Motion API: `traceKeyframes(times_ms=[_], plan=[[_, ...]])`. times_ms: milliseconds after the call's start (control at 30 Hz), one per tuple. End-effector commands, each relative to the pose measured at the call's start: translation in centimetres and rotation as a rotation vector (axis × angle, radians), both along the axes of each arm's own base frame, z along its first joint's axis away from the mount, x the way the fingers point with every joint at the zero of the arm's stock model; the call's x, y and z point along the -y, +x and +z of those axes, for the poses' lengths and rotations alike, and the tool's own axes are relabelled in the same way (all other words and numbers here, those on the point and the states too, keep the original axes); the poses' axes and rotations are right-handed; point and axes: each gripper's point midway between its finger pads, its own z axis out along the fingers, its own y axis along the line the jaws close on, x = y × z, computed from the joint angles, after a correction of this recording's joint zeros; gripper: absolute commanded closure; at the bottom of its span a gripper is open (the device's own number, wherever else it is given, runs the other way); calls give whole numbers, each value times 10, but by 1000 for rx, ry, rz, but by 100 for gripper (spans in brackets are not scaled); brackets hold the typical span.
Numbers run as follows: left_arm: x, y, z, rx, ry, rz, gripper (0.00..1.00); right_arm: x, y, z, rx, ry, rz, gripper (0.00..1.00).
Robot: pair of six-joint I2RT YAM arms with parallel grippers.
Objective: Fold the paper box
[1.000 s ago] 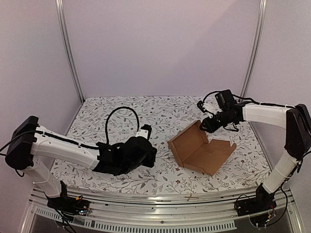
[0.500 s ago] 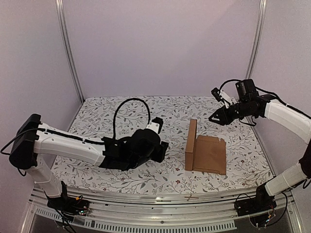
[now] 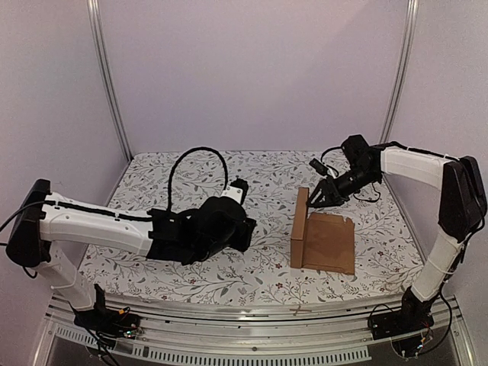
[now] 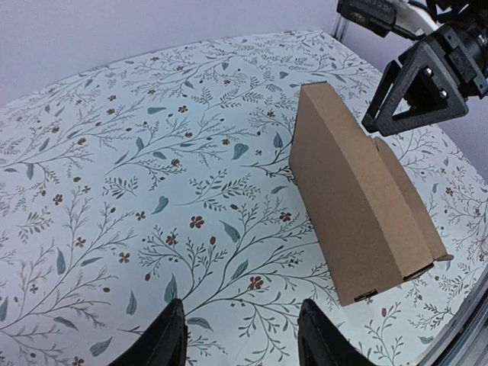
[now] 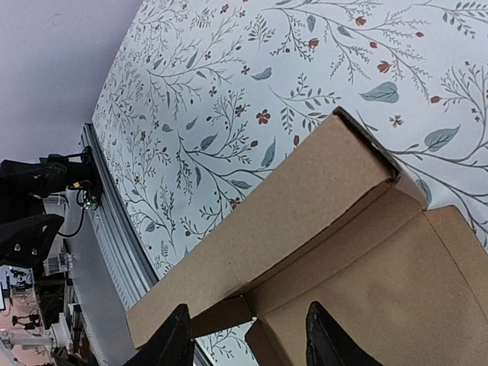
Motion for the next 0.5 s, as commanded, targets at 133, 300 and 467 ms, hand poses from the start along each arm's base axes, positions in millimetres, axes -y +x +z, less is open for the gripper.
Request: traceKeyframes(times_ms=[133, 300, 467], plan=[[-95, -19, 0, -27, -31, 177, 50, -46, -18, -6, -194, 39, 81, 59], [-136, -28, 9, -22, -77, 232, 50, -61, -30, -15, -204, -33, 132, 81], [-164, -37, 10, -20, -139, 262, 50, -67, -43, -32, -90, -180, 251, 92]])
